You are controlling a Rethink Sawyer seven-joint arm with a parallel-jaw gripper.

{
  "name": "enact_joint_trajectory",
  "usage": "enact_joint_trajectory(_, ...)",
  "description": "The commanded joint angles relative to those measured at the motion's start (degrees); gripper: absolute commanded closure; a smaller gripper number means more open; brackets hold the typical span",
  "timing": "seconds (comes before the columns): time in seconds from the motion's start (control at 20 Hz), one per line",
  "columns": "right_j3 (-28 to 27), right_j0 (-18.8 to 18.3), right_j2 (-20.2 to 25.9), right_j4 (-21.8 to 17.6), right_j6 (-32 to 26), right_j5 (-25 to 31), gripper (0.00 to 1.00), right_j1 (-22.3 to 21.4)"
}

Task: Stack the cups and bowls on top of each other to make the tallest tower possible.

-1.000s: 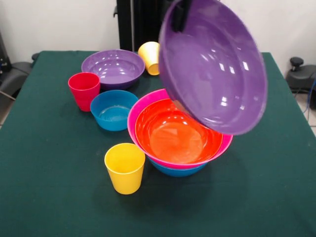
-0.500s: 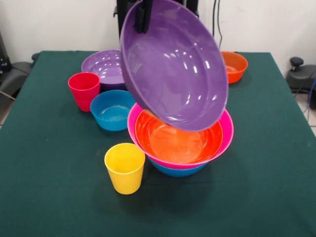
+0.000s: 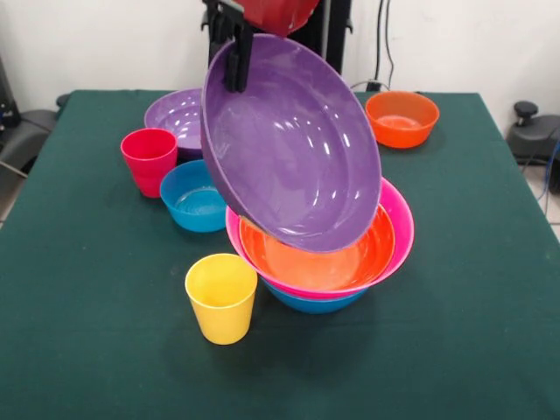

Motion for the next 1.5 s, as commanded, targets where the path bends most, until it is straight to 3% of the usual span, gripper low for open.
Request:
enact_joint_trajectory(0.05,9.2,0.2,10.2,-5.3,-11.3,-3.8,1.0,-2.6)
enact_joint_trajectory(1.4,17.0,0.9,15.7,-9.8,-5.6,-10.9,1.0,-5.4)
enact_joint_trajectory(1.45,17.0,0.8,15.8,-10.0,-5.7,-11.0,0.0,-5.4)
enact_joint_trajectory(1.5,16.7,0.7,16.0,-10.4,-6.4,-11.1,0.0,-5.3)
